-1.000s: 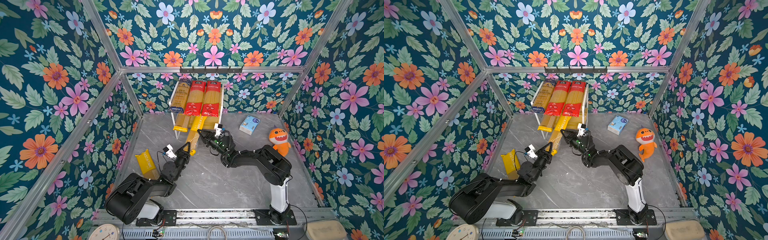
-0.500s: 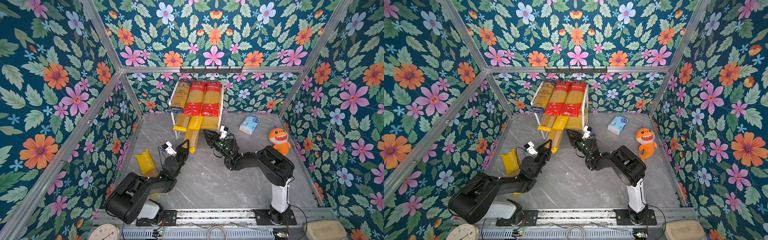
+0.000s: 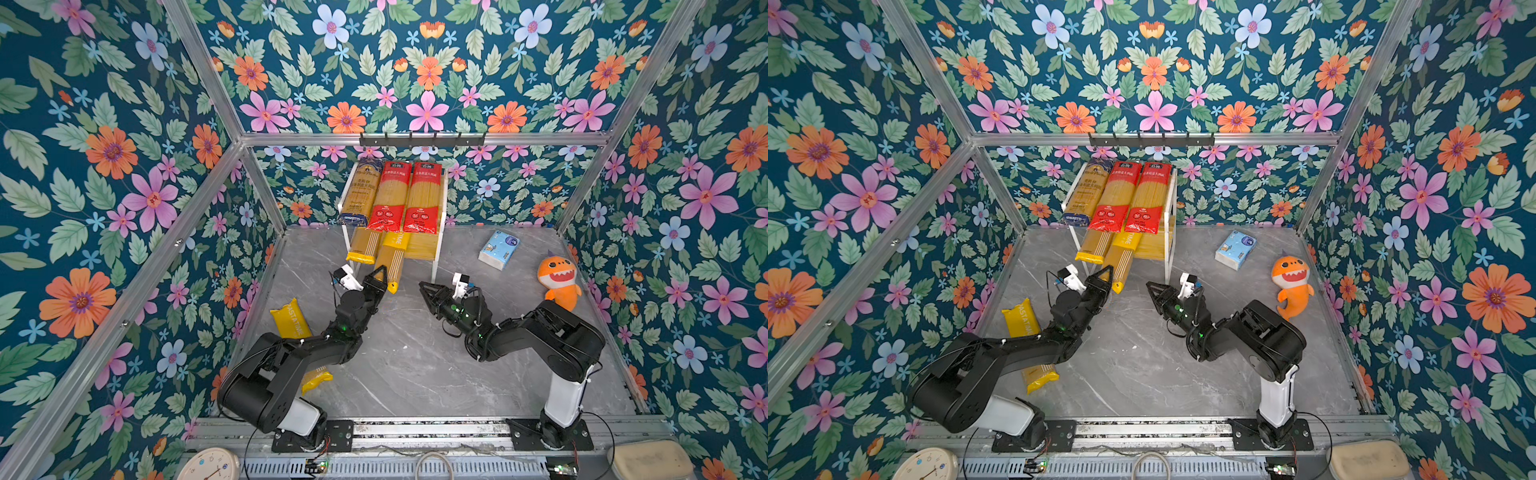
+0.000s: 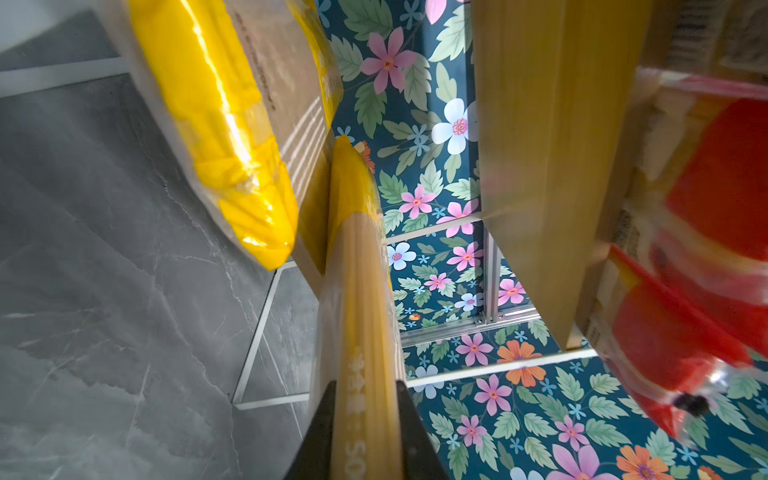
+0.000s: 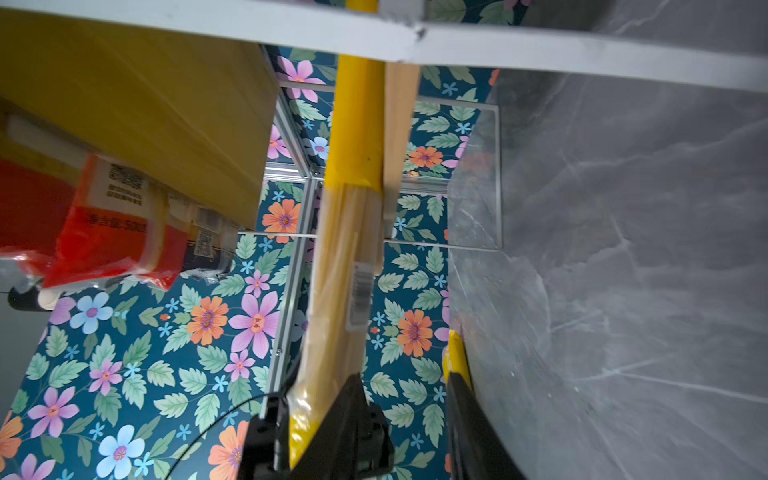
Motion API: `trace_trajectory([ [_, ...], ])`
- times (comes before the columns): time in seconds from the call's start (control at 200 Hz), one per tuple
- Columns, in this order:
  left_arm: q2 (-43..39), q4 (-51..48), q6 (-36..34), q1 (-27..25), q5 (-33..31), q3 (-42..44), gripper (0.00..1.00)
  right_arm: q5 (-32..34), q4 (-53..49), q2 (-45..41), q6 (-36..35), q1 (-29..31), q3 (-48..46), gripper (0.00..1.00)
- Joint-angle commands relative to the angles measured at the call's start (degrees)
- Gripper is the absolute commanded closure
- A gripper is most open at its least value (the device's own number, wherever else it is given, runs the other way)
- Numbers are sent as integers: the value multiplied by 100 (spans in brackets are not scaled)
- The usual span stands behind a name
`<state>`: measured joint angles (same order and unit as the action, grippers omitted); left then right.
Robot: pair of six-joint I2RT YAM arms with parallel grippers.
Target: Place and organize the pasta boxes and bags onto the shelf
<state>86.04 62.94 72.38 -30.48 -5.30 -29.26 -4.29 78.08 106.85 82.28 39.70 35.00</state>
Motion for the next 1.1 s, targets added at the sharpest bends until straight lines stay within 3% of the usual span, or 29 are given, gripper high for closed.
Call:
trace_trajectory([
  [0.0,288,476,-183,-2,-158,-303,88,-98,354,-31,85,15,-153,64],
  [0.275,1301,423,-80,57,-483,-1242,88,-158,350,-33,76,75,-222,64],
  [0.59,1354,-133,-479,138,-742,-1553,85,-177,350,-20,103,104,-231,65],
  [0.65,1346,-150,-471,165,-672,-1517,80,-178,357,-30,95,111,-240,65],
  [0.89,1140,-133,-358,235,-408,-1293,44,-210,352,-3,73,116,-213,65],
  [1.1,851,-142,-154,227,-126,-946,36,-221,355,39,78,125,-154,65],
])
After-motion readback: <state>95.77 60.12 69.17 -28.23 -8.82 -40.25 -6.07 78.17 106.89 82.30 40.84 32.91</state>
